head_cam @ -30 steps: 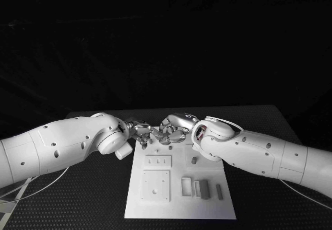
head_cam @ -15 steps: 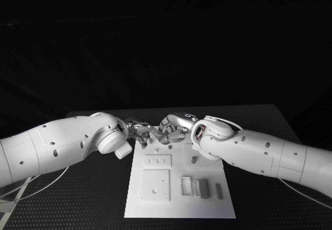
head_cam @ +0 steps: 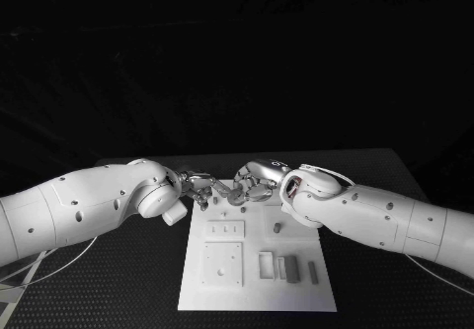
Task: Assemble the parts on the task board
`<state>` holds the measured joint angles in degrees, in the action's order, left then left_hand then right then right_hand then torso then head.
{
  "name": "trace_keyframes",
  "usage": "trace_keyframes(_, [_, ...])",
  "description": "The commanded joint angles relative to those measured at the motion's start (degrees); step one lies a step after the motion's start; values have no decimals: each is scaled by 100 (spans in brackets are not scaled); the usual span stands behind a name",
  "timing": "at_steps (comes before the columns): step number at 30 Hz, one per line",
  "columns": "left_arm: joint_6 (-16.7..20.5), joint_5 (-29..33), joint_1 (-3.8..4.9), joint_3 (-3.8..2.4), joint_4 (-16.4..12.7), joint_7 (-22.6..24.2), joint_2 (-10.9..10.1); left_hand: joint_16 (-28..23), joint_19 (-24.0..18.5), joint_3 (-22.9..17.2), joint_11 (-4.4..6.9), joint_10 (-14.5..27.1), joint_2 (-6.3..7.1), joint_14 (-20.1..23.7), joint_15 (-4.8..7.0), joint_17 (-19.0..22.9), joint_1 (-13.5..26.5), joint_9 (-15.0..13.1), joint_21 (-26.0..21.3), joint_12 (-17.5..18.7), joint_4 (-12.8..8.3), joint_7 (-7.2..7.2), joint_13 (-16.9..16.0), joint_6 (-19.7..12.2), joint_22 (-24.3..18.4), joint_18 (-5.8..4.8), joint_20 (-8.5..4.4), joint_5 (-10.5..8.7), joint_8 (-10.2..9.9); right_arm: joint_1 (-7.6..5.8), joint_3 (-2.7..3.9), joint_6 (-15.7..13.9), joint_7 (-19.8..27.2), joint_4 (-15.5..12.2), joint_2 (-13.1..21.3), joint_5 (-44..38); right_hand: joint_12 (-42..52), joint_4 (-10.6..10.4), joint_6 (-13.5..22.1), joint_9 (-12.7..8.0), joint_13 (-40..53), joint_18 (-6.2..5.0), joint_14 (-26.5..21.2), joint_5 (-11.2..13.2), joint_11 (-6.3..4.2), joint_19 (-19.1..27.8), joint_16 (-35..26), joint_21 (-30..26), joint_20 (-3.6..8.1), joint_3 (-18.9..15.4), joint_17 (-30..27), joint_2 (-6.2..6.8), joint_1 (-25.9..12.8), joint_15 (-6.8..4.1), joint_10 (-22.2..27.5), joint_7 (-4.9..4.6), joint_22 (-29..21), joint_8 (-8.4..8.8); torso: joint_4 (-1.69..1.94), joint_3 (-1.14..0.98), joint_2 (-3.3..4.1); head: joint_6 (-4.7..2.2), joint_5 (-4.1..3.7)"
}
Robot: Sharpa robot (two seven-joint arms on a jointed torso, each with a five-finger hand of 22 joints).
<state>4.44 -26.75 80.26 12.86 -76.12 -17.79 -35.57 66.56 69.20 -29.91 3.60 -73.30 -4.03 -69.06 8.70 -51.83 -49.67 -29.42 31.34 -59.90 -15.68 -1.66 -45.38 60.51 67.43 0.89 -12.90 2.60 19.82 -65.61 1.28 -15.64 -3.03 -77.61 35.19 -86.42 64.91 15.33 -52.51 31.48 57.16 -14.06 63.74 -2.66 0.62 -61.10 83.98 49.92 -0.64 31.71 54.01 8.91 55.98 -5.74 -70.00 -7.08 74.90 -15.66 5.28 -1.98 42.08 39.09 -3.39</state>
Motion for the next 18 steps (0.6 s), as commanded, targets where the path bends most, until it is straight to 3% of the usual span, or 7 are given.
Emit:
trace_keyframes(1, [-87,-170,10,-1,14,-48,4,27,-5,-1,40,2,-102,79,49,16,-39,-67,-30,-18,-42,-78,11,319,8,49,-53,25,86,1,0,-103,15,-1,95,-2,-31,-26,72,-10,-9,-94,-10,-13,15,56,-29,-30,-6,39,-10,79,20,45,45,-19,9,31,1,-6,-2,8,27])
trace_keyframes(11, [-211,-965,3,24,34,-395,52,87,0,-5,91,-5,-131,97,58,105,0,-176,-43,-13,-58,-24,42,445,34,32,-70,23,176,1,12,-276,-5,-33,460,146,-33,-35,68,-9,-11,-94,-13,-13,23,57,-32,-32,-15,75,-13,84,60,55,49,-25,11,35,-26,-13,2,31,53])
trace_keyframes(18, [-249,-1639,-42,82,103,-844,207,117,6,0,110,-7,-154,105,63,155,28,-254,-53,-6,-57,-4,60,469,46,24,-80,21,220,-9,147,-351,8,-35,537,497,-32,-43,58,-6,-13,-94,-11,-13,23,53,-31,-31,-18,90,-13,70,72,56,47,-25,12,31,-1,-10,-4,77,30])
